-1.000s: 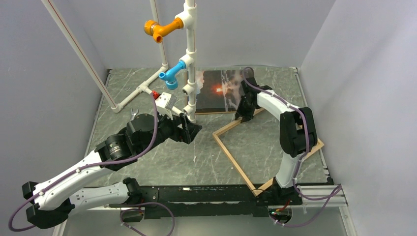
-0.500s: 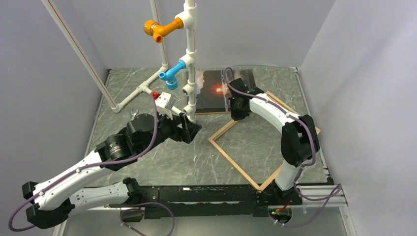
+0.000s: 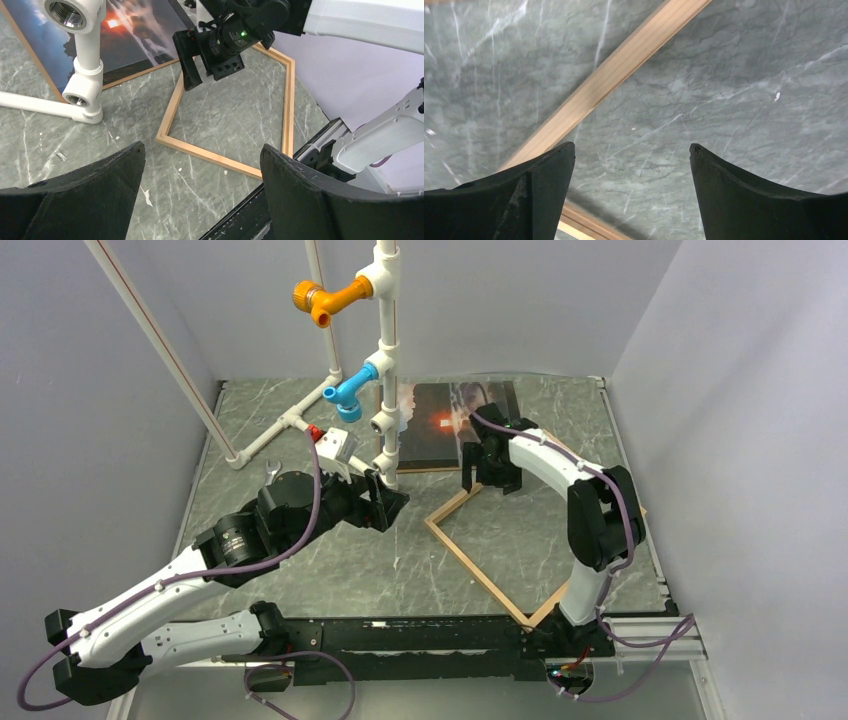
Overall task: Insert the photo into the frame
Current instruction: Adjust the photo frame at the corner of the board.
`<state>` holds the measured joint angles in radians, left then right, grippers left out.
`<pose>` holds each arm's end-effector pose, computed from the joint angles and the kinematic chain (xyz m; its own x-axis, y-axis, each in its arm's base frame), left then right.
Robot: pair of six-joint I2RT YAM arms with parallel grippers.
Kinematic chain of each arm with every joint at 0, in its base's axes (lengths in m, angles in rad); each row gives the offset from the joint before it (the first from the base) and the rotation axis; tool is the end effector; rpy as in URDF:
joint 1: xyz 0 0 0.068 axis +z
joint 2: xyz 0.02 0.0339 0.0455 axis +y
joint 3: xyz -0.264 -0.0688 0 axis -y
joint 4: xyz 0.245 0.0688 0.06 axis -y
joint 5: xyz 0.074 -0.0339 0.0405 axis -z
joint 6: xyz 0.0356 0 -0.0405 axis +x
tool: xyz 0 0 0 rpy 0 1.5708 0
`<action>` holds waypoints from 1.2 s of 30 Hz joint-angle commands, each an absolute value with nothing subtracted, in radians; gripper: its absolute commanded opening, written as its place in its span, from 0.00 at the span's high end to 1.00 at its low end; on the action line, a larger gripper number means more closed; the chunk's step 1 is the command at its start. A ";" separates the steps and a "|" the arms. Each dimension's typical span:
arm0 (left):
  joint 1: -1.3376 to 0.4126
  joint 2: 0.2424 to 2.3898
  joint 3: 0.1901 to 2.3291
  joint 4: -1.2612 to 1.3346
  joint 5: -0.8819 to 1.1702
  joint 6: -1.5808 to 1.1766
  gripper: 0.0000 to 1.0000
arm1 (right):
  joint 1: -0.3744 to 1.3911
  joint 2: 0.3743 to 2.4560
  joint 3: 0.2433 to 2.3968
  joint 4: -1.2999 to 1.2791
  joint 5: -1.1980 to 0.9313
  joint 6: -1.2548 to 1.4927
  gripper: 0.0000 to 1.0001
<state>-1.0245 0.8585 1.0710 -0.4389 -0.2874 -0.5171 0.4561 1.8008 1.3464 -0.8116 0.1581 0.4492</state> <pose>0.1020 -0.1483 0.3994 -0.4355 -0.1963 -0.8785 0.5299 0.7331 -0.4264 0.3251 0.1533 0.2128 -0.9419 0.0156 -0.3355 0.0183 0.9998 -0.0050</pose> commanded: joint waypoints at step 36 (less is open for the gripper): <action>-1.019 0.837 1.076 -0.451 -0.330 -0.497 0.11 | 0.285 2.032 1.583 -0.699 -0.154 0.693 0.07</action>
<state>-1.0241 0.8417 1.0683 -0.4473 -0.3126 -0.5144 0.2817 2.0304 1.5074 -0.7097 -0.1436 0.6640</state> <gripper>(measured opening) 0.893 0.932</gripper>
